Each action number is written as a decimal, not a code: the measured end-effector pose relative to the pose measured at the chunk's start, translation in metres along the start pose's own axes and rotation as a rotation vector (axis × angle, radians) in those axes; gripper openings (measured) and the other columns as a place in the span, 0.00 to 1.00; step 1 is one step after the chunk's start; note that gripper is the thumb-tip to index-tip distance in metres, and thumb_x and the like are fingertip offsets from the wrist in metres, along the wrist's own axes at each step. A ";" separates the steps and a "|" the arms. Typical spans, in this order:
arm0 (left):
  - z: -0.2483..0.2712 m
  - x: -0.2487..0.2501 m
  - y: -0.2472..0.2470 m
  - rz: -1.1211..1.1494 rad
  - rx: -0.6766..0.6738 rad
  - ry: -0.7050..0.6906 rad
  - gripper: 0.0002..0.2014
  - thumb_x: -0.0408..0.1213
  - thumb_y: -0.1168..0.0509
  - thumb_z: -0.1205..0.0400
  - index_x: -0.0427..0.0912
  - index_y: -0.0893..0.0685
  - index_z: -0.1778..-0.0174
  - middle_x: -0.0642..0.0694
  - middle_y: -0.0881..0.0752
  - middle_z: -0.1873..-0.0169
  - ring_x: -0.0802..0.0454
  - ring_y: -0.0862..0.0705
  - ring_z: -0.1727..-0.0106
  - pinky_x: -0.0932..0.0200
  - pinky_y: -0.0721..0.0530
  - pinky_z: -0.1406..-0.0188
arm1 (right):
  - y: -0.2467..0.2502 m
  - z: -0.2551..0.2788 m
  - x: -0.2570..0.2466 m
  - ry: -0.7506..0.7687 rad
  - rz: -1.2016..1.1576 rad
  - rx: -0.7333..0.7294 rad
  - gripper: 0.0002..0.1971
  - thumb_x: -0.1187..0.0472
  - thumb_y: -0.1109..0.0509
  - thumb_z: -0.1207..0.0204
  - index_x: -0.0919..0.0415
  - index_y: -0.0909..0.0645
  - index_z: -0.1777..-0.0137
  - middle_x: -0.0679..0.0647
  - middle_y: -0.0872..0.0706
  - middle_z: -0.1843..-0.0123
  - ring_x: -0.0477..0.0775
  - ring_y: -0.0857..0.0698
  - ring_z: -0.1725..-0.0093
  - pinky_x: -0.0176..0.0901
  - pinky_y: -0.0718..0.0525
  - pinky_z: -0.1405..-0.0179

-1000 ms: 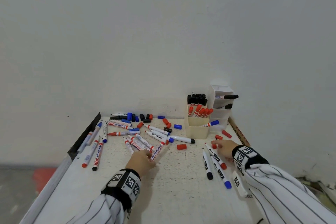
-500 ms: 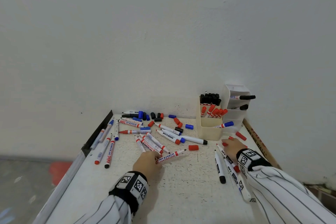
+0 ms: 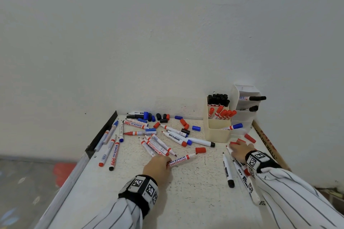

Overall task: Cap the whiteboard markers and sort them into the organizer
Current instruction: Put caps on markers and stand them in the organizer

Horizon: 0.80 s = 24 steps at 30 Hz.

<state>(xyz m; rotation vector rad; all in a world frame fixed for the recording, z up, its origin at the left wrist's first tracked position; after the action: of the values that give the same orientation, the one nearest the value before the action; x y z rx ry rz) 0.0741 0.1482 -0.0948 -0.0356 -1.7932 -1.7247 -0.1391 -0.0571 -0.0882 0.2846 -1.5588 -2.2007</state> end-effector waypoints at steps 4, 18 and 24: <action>-0.001 -0.001 0.000 -0.024 -0.014 0.007 0.12 0.41 0.42 0.16 0.49 0.18 0.40 0.49 0.17 0.47 0.53 0.20 0.47 0.56 0.19 0.43 | -0.004 -0.001 0.003 -0.026 -0.030 -0.039 0.25 0.51 0.47 0.19 0.47 0.42 0.21 0.56 0.47 0.18 0.62 0.45 0.20 0.57 0.43 0.21; 0.002 0.000 0.003 -0.037 0.020 0.011 0.14 0.39 0.43 0.16 0.48 0.19 0.37 0.48 0.18 0.43 0.51 0.21 0.43 0.57 0.19 0.43 | 0.002 -0.004 -0.007 -0.050 0.040 -0.041 0.23 0.51 0.52 0.17 0.57 0.37 0.25 0.58 0.36 0.23 0.59 0.39 0.24 0.52 0.38 0.27; 0.001 0.000 0.003 -0.032 0.016 0.011 0.14 0.40 0.43 0.16 0.48 0.20 0.36 0.47 0.18 0.43 0.50 0.21 0.42 0.54 0.19 0.41 | 0.011 0.002 -0.002 -0.024 -0.127 0.013 0.22 0.51 0.53 0.16 0.59 0.30 0.28 0.55 0.27 0.26 0.54 0.29 0.28 0.47 0.31 0.28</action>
<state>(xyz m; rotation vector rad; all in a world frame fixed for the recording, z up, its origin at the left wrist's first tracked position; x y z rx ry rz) 0.0753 0.1492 -0.0921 0.0097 -1.8086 -1.7296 -0.1356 -0.0577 -0.0775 0.3723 -1.6087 -2.2990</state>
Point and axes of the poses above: each hand's wrist, its own z-axis away from the middle knuckle, its own y-axis out of the back of the hand, x = y × z, the point moved 6 cm from there along -z, towards the middle knuckle
